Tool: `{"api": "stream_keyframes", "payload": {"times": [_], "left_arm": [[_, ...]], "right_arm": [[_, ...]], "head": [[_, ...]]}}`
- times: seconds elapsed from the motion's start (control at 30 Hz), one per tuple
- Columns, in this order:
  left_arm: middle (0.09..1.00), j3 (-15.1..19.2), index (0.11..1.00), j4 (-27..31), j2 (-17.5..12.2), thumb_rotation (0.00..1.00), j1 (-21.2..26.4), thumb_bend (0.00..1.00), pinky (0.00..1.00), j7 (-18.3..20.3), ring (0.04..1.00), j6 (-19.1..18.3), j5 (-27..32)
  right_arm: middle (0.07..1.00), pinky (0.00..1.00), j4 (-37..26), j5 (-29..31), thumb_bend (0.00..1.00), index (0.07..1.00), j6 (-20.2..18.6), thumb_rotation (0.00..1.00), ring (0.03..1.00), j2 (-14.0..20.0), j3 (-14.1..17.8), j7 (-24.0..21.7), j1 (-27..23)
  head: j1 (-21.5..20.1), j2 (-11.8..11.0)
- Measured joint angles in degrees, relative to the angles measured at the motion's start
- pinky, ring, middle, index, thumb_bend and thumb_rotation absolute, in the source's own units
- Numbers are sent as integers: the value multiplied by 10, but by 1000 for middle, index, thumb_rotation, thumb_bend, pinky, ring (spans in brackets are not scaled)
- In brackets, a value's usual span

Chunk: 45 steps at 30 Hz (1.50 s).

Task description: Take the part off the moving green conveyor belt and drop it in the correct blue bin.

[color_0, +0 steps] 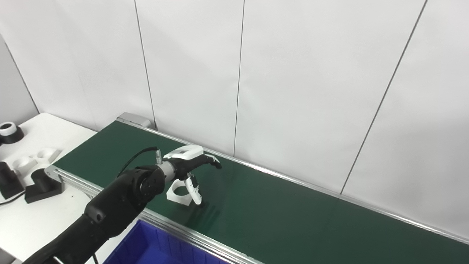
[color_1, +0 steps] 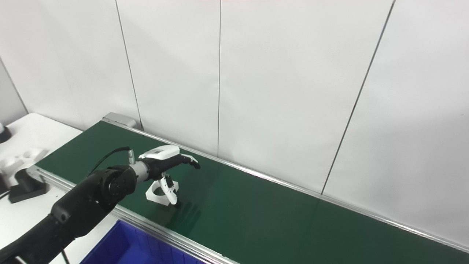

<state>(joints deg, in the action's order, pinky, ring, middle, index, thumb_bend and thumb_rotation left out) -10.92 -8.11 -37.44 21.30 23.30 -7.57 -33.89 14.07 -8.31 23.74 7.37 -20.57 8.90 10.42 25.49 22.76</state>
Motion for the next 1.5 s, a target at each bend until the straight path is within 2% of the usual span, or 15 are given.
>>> {"api": "stream_keyframes", "payload": {"times": [0.33,0.73,0.97,1.1,1.33,1.4,1.5], "left_arm": [[903,-20,853,-53,0,107,10,906,898,-10,910,7,-46],[903,-36,871,-63,-6,97,7,885,920,-7,913,2,-68],[897,-53,860,-49,-4,31,-12,884,936,-5,909,-7,-83],[893,-63,864,-51,4,47,-21,892,954,-7,915,-16,-88],[873,-92,842,-67,21,60,-18,871,945,-41,893,-14,-122],[857,-97,826,-77,23,43,-16,865,927,-60,874,-8,-129],[798,-104,770,-102,29,7,-10,817,844,-105,809,5,-140]], "right_arm": [[824,714,-1,0,469,901,0,614,784,-1,-2,2,1],[824,696,-7,-1,516,904,0,661,782,-2,-4,2,7],[825,700,-11,-1,523,903,0,661,780,-4,-5,3,9],[824,695,-14,-2,500,902,0,646,777,-5,-6,4,9],[821,696,-15,-3,519,905,0,660,778,-7,-8,6,9],[819,693,-15,-4,528,903,0,665,776,-7,-8,8,9],[817,689,-15,-3,546,900,0,669,773,-7,-8,11,9]], "head": [[-3,3],[-10,12],[-11,17],[-16,19],[-18,18],[-19,18],[-22,19]]}}
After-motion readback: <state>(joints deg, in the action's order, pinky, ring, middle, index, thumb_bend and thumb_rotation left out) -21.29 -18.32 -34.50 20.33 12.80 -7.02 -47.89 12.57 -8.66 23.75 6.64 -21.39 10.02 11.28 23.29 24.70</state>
